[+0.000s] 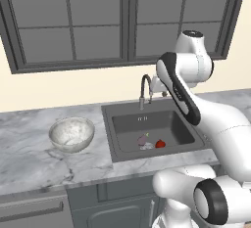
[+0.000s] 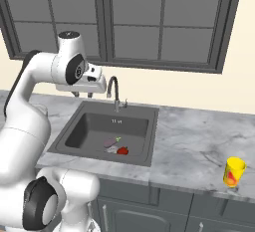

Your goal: Remove the eggplant and bell pepper from the sink. Then move the bowl and cup from the counter to the sink for washing.

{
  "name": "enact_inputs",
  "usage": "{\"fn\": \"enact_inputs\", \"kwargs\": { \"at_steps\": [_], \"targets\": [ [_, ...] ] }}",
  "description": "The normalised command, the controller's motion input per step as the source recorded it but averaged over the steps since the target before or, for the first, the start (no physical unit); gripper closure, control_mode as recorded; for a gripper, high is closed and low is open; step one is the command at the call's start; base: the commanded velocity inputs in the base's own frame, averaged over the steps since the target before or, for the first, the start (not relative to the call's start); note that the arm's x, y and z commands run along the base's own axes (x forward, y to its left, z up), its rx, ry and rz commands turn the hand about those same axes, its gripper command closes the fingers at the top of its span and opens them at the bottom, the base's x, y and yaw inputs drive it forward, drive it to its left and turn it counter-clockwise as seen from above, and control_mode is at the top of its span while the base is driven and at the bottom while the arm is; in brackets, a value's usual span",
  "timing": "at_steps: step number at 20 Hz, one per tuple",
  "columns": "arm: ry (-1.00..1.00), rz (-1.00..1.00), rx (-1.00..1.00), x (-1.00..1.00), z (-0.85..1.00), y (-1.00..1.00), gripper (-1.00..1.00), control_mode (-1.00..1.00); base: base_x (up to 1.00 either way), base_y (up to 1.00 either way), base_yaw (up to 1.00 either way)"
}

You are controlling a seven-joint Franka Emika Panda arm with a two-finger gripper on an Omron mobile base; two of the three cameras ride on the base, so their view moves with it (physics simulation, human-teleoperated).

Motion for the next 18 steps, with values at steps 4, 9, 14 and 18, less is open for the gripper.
{"fn": "enact_inputs", "kwargs": {
  "at_steps": [4,9,14,18],
  "targets": [
    [0.00,0.00,0.00,-0.01,0.00,0.00,-1.00,-1.00,0.00,0.00,0.00],
    [-0.03,0.00,0.00,-0.10,-0.01,-0.03,-1.00,-1.00,0.00,0.00,0.00],
    [-0.02,0.00,0.00,-0.19,-0.05,-0.03,-1.00,-1.00,0.00,0.00,0.00],
    [-0.04,0.00,0.00,-0.24,-0.09,-0.02,-1.00,-1.00,0.00,0.00,0.00]
  ]
}}
